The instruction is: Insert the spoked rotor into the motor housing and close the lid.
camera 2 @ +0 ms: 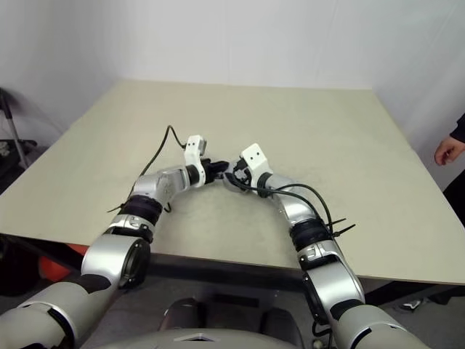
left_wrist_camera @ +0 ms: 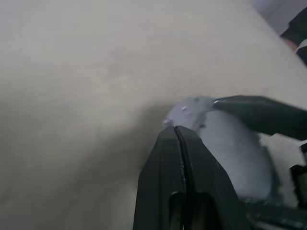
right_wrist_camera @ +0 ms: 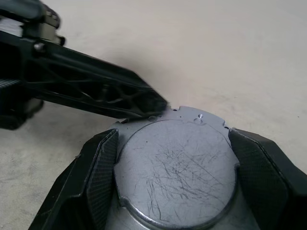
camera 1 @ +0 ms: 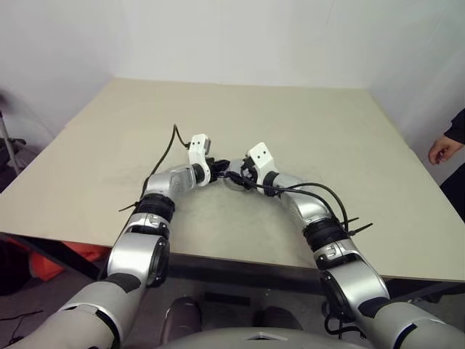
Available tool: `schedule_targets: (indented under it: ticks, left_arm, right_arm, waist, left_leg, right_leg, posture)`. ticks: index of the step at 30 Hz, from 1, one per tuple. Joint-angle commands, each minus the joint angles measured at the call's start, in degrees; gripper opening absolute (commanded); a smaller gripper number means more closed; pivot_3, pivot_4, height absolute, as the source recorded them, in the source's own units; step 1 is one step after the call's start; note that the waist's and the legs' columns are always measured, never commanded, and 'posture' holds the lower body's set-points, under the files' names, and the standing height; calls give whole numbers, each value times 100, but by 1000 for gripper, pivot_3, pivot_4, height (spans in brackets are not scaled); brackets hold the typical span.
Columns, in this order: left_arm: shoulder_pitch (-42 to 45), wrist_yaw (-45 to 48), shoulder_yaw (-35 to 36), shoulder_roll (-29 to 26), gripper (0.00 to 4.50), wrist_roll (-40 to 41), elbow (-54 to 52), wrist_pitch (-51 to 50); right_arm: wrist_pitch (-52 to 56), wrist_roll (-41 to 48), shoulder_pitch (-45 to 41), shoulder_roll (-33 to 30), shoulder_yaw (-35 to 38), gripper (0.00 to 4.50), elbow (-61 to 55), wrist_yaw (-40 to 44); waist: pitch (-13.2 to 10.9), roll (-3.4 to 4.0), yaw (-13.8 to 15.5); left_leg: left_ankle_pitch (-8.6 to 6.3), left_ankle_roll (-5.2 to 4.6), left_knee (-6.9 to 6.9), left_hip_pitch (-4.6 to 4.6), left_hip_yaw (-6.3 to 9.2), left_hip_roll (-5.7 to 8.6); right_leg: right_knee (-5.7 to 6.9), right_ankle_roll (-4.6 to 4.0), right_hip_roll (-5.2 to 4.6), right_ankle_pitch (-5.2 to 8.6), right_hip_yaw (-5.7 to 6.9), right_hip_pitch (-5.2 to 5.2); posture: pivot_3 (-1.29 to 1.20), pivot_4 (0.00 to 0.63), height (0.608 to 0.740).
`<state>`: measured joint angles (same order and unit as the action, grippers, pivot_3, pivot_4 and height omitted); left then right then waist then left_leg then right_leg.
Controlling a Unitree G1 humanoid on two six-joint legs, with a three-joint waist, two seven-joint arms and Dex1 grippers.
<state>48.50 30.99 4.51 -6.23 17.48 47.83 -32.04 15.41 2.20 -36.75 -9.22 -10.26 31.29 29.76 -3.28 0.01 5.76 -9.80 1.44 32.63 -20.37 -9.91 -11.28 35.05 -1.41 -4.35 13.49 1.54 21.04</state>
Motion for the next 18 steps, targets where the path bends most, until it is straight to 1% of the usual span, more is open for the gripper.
schedule_targets:
  ticks: [1,3,5,7,9,12,14,16,18]
  left_arm:
    - [-271,28,-52,-86,31,-104,-6,-266]
    - [-315,38,-15,-89,31,-77,-97,-297]
    - [-397,58,59,-50,0,11,-258,-373]
    - [-504,72,113,7,0,91,-443,-398]
    - [-526,-137,310,63,0,154,-488,-217]
    - [-333,-906,879,65,0,195,-266,734]
    - [42,-1473,1483,-75,0,485,101,1203]
    - [367,-1621,1833,-197,0,679,344,1494]
    - [592,-1518,1966,-229,0,786,437,1617]
  right_arm:
    - [210,-140,47,-168,124,3207,186,-188]
    - [237,-96,7,-178,163,3207,205,-156]
    - [253,7,-37,-204,267,3962,81,-86]
    - [257,70,-94,-214,393,4475,-53,-142]
    - [313,111,-111,-237,429,4475,-88,-83]
    - [383,134,-87,-243,458,4475,-92,-93]
    - [363,71,-42,-272,401,4475,-74,-128]
    - [348,47,-12,-281,367,4475,-78,-153]
    - [349,49,14,-270,353,4475,-104,-156]
  waist:
    - [-1,1,0]
    - [-7,-8,3]
    - [-6,-10,4]
    - [-9,-7,6]
    - [-10,-6,20]
    - [-11,-8,38]
    - [-13,-9,36]
    - [-18,-14,39]
    - [-19,-14,75]
  left_leg:
    - [0,0,-17,18,0,2]
    - [0,0,-31,23,0,20]
    - [0,0,-32,22,1,21]
    - [0,0,-35,18,1,30]
    - [0,0,-41,15,0,37]
    - [-2,-5,-40,-20,2,37]
    - [-2,-5,-36,-56,7,37]
    - [0,-2,-33,-80,14,34]
    - [3,3,-33,-85,17,34]
  right_leg:
    - [-25,1,0,1,0,-18]
    - [-35,2,-9,1,-5,-20]
    - [-35,1,-11,1,-5,-21]
    - [-35,1,-19,0,-6,-17]
    - [-35,-3,-27,-2,-5,-15]
    - [-36,-32,-28,-19,0,7]
    - [-35,-28,-26,-25,3,38]
    - [-33,-24,-21,-29,10,58]
    - [-34,-24,-21,-29,12,60]
  posture:
    - [0,0,740]
    - [0,0,740]
    - [0,0,740]
    - [0,0,740]
    - [0,0,740]
    - [0,0,740]
    - [0,0,740]
    - [0,0,740]
    - [0,0,740]
